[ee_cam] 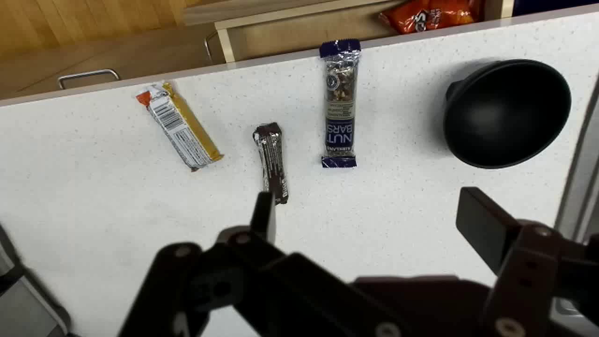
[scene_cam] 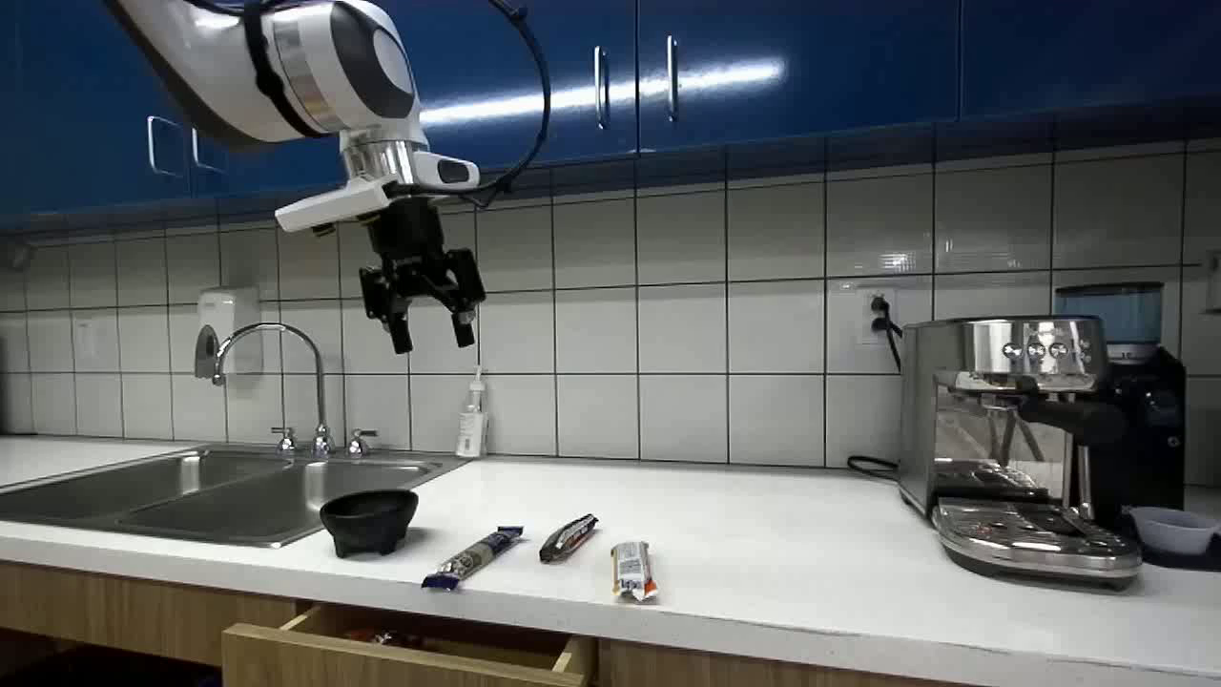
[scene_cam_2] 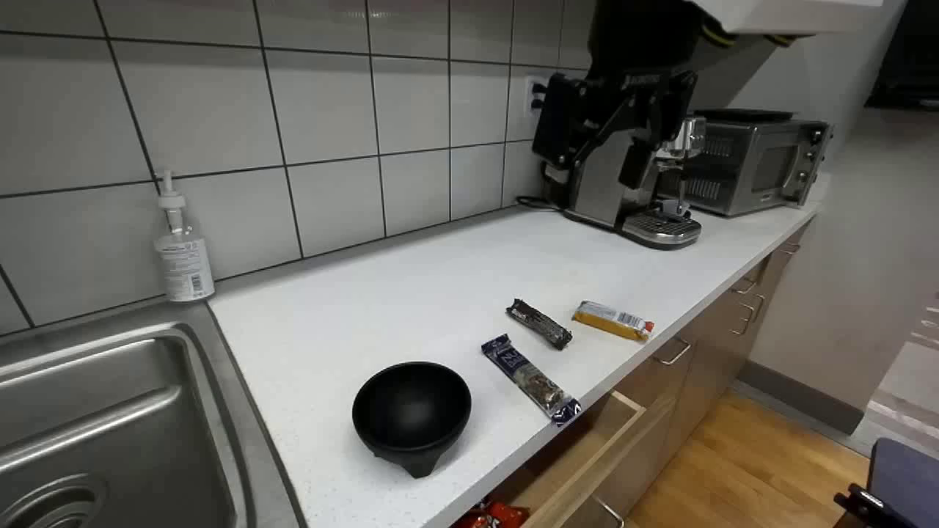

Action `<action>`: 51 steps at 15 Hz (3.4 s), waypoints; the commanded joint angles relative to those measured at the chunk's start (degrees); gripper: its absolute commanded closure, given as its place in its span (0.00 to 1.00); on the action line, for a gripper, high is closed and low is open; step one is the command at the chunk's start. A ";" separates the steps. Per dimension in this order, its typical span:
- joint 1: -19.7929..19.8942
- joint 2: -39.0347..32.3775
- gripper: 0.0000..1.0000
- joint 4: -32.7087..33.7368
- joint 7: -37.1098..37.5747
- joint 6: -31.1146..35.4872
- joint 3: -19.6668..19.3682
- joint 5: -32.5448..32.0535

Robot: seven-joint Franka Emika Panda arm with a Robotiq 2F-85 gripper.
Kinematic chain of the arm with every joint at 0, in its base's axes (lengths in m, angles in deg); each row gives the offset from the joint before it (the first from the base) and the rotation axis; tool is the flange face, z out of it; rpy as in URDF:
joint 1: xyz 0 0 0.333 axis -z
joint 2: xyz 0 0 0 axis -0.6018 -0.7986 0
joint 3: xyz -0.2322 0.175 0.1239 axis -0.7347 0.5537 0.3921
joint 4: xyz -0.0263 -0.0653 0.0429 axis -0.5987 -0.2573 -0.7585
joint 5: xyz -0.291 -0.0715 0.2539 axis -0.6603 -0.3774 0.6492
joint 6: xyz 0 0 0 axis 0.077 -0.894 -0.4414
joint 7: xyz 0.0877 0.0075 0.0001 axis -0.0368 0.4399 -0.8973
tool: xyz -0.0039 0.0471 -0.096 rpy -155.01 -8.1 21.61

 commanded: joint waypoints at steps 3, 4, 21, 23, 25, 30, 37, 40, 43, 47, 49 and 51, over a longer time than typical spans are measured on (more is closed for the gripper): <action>-0.81 -0.09 0.00 0.11 0.19 -0.19 -0.77 -0.29; -0.82 -0.09 0.00 0.11 0.19 -0.19 -0.77 -0.29; -1.28 -3.00 0.00 -3.29 -0.47 6.95 -0.65 -3.28; -1.55 -3.66 0.00 -4.77 -0.55 9.45 -0.70 -3.06; -1.77 -4.36 0.00 -6.08 -0.45 11.57 -0.73 -2.73; -2.50 -5.21 0.00 -7.94 -1.01 13.48 -0.77 -2.08; -2.94 -5.67 0.00 -10.58 -0.34 15.94 -0.43 -2.62; -3.45 -5.43 0.00 -13.31 0.65 17.76 0.00 -2.22; -3.81 -5.66 0.00 -15.25 1.18 18.53 0.32 -2.40; -4.19 -6.07 0.00 -15.93 2.23 16.42 0.92 -2.68; -4.42 -6.39 0.00 -15.92 2.88 15.62 1.18 -2.83; -4.60 -6.86 0.00 -15.88 3.89 15.55 1.44 -2.98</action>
